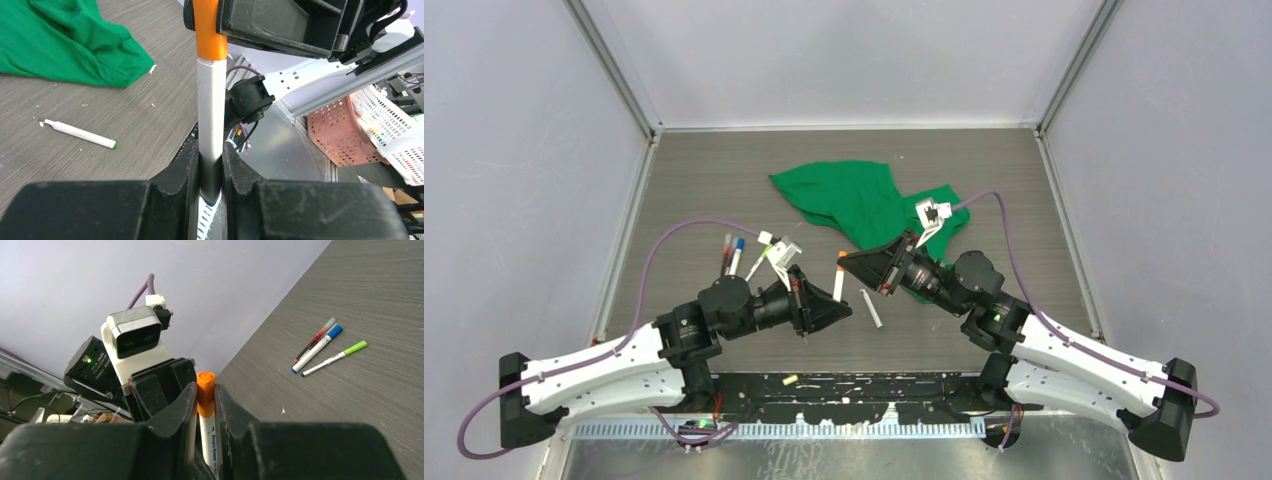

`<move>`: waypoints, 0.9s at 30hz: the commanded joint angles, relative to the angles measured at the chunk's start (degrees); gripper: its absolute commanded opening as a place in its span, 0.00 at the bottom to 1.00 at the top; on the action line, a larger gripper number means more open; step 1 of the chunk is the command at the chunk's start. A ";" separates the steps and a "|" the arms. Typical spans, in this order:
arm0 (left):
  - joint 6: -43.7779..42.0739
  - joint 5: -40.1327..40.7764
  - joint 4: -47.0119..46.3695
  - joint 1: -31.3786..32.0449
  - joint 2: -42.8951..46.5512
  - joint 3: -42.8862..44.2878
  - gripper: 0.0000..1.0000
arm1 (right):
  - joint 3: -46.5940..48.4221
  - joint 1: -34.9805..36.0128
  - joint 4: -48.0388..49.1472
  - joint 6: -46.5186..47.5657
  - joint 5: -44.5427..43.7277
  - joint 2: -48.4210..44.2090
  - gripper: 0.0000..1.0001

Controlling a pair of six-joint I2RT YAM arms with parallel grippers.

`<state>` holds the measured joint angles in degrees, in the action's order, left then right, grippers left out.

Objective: Insert the pens into the pen caps
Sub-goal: Insert the pen cap onto the pen.

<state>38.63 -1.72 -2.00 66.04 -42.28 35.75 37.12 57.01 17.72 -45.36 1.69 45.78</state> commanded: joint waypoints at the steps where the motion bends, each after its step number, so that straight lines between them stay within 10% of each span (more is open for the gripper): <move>1: -3.08 1.66 -1.79 0.20 1.04 2.37 0.00 | 3.79 0.29 -3.56 0.99 6.07 0.38 0.01; 27: -5.04 2.28 -3.01 0.14 -0.81 4.37 0.00 | 3.57 0.16 -13.02 5.01 6.54 2.83 0.01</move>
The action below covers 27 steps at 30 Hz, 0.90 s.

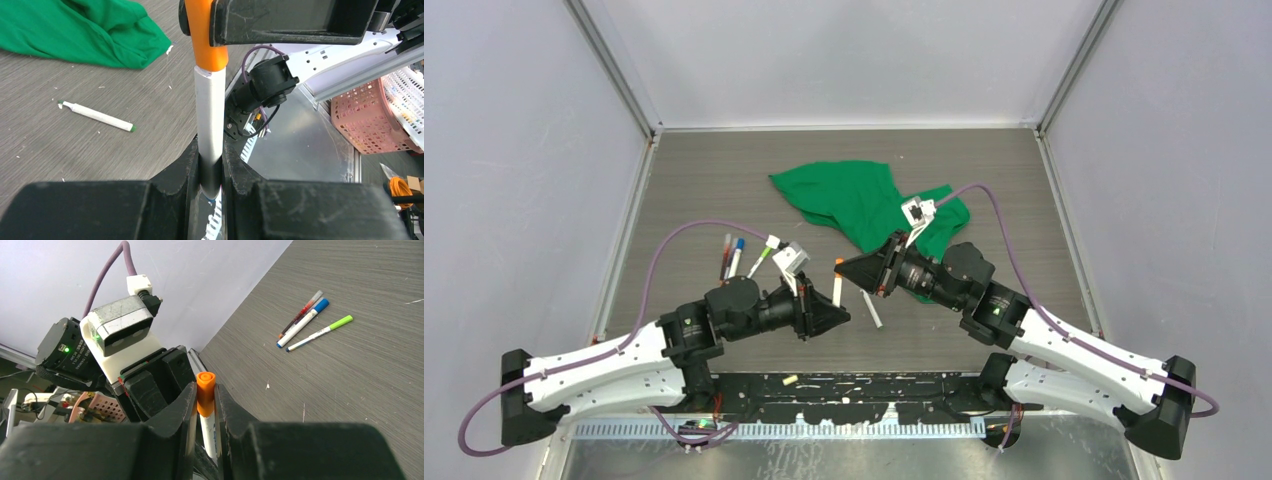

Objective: Insert the pens into the pen caps
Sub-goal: Insert the pen cap onto the pen.

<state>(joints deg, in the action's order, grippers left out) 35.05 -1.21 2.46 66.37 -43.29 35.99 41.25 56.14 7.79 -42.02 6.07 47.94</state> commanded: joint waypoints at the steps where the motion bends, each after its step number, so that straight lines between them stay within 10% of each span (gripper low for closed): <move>1: -1.45 1.81 -7.47 -0.14 0.10 4.17 0.00 | -0.78 1.13 -2.90 1.75 1.93 0.56 0.01; 27: -4.96 4.40 -3.61 -0.20 -1.32 7.14 0.00 | 2.13 5.09 -12.82 2.51 -5.77 5.39 0.01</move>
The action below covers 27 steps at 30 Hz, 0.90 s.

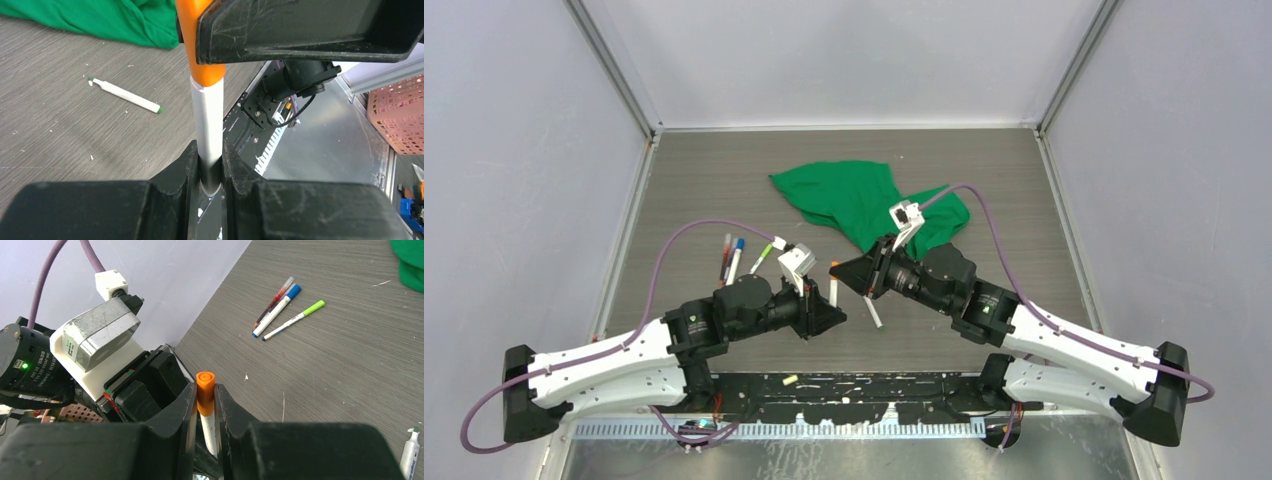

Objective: Insert the pens into the pen caps
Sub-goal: Insert the pen cap onto the pen.

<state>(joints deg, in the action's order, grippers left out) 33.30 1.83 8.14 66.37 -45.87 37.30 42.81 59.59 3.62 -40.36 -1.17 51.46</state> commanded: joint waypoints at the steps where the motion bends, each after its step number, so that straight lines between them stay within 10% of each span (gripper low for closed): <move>1: -3.18 1.50 -9.34 -0.21 1.27 5.85 0.00 | 0.73 1.74 -9.28 0.63 0.80 2.15 0.01; 27: -3.15 -3.51 -11.92 -2.95 5.52 5.69 0.00 | -4.41 5.61 -9.51 9.07 2.80 2.61 0.01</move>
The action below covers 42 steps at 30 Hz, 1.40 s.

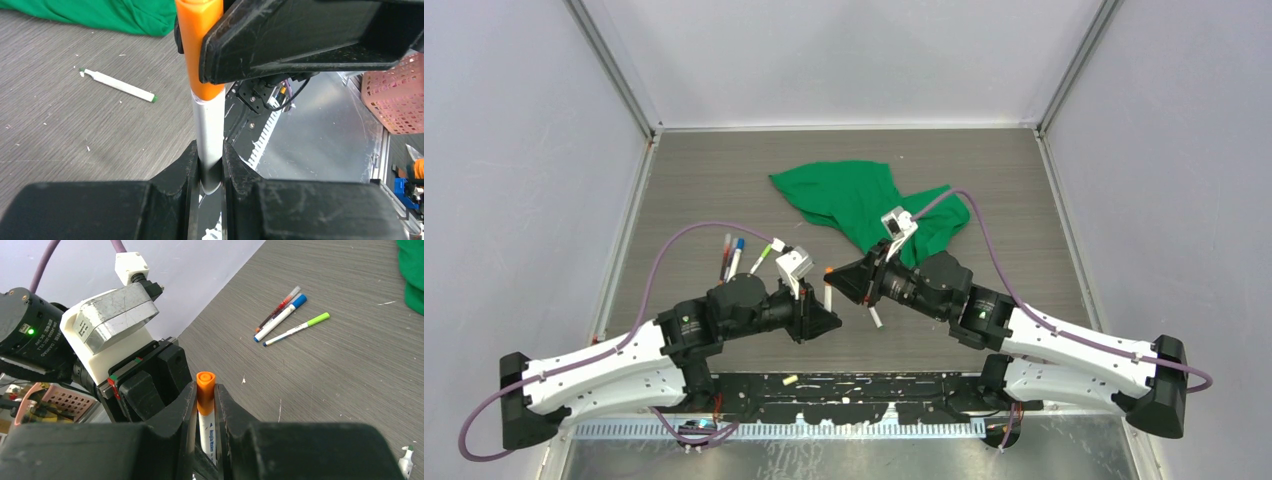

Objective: Insert the pens into the pen caps
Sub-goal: Insert the pen cap onto the pen.

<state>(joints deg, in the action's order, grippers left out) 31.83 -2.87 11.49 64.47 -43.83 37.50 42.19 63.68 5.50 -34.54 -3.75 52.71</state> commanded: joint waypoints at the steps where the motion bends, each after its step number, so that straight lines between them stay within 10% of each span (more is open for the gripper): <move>1: -1.69 1.15 -15.26 -1.15 3.49 5.53 0.00 | -4.01 1.53 -10.79 3.31 6.02 1.73 0.01; 42: -10.65 11.15 -8.53 -1.94 1.56 7.61 0.00 | 2.78 12.40 -24.10 -14.46 -6.08 23.90 0.01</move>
<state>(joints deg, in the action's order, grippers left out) 27.44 4.78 29.23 62.98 -45.19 37.52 50.04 71.99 -2.31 -46.52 -20.45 71.16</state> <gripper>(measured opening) 0.172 0.221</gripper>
